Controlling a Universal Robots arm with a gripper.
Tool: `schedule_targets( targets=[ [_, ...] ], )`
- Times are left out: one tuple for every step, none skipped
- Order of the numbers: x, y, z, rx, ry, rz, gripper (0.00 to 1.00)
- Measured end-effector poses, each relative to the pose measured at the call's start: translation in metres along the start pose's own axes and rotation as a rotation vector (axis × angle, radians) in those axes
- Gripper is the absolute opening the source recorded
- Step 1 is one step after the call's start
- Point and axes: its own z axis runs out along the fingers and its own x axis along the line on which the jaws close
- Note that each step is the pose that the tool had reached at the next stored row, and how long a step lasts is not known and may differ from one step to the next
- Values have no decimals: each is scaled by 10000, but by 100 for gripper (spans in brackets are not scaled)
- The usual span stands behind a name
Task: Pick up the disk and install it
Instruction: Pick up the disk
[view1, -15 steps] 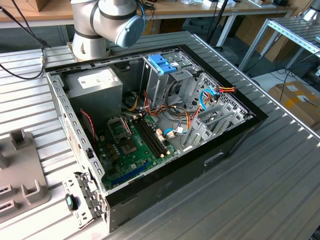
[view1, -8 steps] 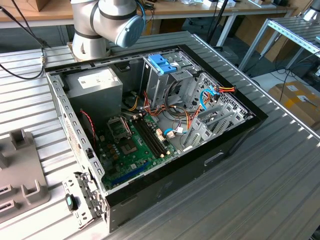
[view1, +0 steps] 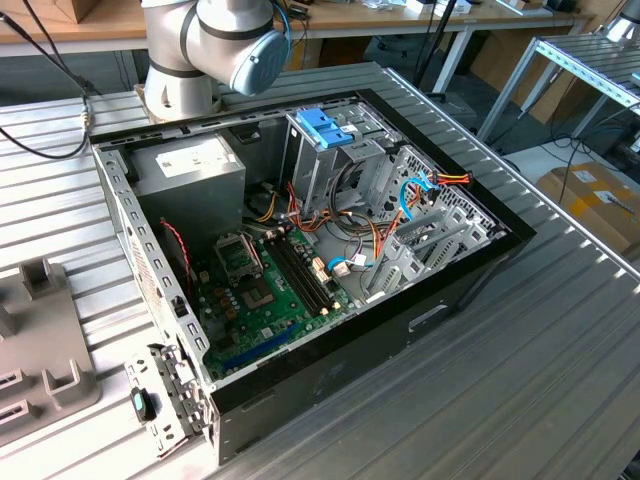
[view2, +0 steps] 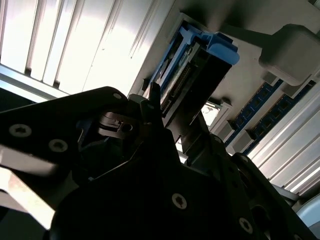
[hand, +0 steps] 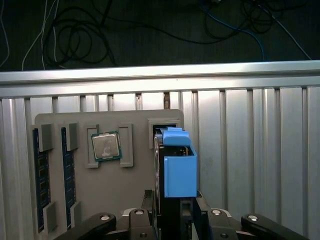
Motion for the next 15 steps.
schedule_targets(
  targets=[
    [0,0,0,0,0,0,43],
    [0,0,-1,1,0,0,43],
    [0,0,-2,0,-1,0,43],
    [0,0,-2,0,0,-1,41],
    [0,0,-4,-1,0,-1,35],
    [0,0,-4,0,0,-1,35],
    [0,0,-5,1,0,0,35],
    [0,0,-5,1,0,0,35],
    [0,0,-6,0,0,-1,35],
    [0,0,-7,0,0,0,35],
    [0,0,-7,1,0,-1,35],
    [0,0,-8,1,0,0,35],
    [0,0,-8,1,0,0,35],
    [0,0,-9,0,0,0,35],
    [0,0,-10,0,0,0,35]
  ],
)
